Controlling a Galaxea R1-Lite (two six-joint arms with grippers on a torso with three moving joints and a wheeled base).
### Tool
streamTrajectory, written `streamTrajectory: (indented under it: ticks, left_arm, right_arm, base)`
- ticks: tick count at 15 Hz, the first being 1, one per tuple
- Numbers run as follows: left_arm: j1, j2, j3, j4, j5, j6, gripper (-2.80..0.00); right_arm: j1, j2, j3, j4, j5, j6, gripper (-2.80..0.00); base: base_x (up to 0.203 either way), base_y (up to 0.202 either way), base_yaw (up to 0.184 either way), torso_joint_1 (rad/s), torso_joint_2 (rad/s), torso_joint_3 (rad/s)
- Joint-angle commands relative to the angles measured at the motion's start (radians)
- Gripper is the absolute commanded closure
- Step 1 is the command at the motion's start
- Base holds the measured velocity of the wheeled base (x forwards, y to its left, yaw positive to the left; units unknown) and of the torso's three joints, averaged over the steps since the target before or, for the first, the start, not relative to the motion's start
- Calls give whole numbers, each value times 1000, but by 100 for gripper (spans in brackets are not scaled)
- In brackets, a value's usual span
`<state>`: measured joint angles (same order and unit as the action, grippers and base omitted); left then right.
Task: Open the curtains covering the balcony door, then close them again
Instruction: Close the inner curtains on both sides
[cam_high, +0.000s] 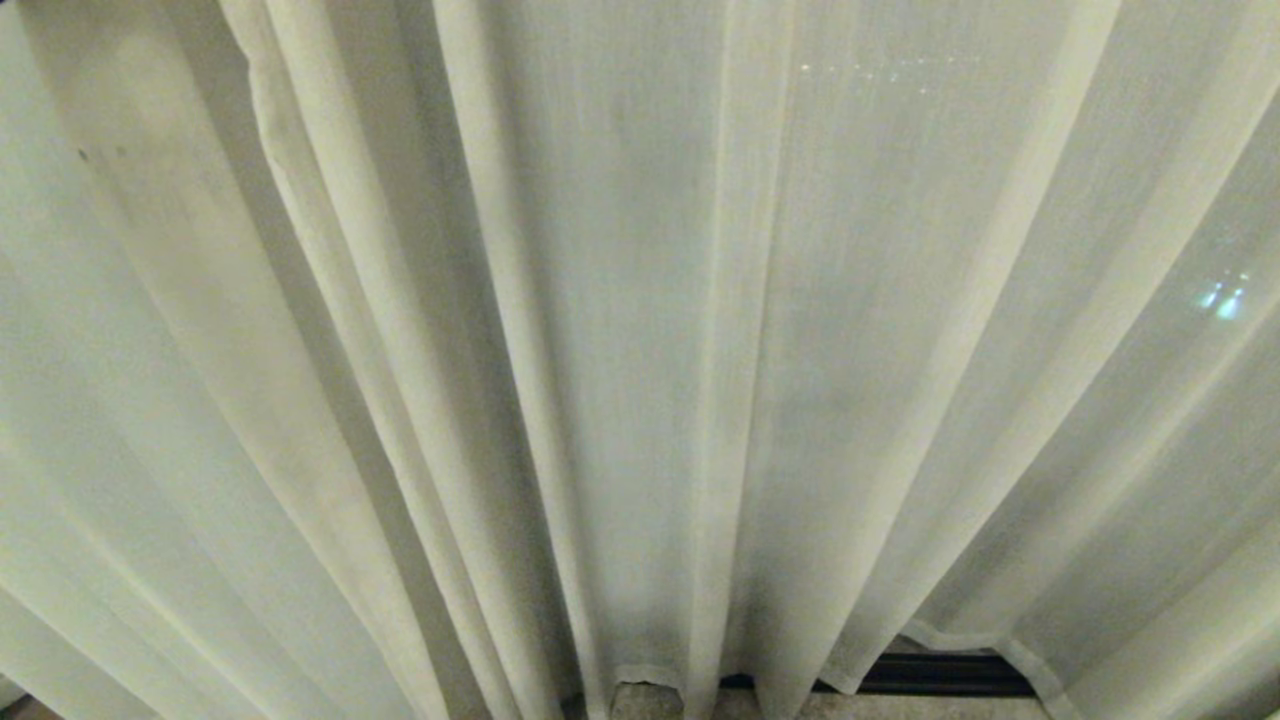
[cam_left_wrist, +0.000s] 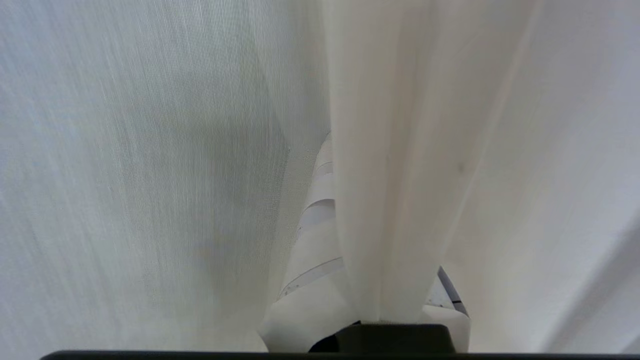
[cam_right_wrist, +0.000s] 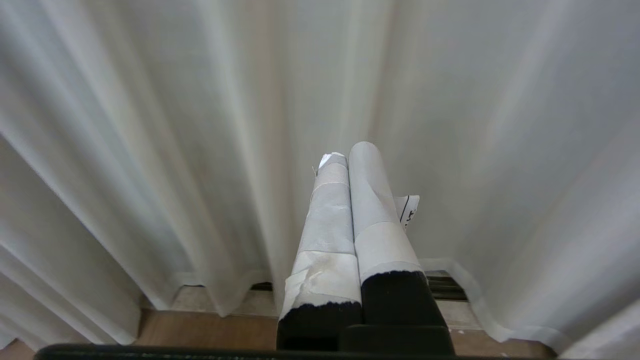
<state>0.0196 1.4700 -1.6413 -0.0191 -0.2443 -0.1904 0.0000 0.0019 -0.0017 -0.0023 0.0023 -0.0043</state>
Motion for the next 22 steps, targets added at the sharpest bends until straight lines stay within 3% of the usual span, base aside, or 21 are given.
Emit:
streamTrajectory:
  ticks: [1,12,22]
  left_arm:
    - [0,6,0,1,-1,-1,0]
    - [-4,-2,1,2,0,-1,0]
    - [-1,-47,60,2,11,-3,0]
  right_arm:
    - [0,0,0,-1,1,0,0]
    - [0,0,0,-1,1,0,0]
    - [0,0,0,-1,1,0,0]
  base:
    - [0,-193,3,7,2,7]
    - [0,-185,-1,3,3,3]
    - [0,-9,0,0,0,0]
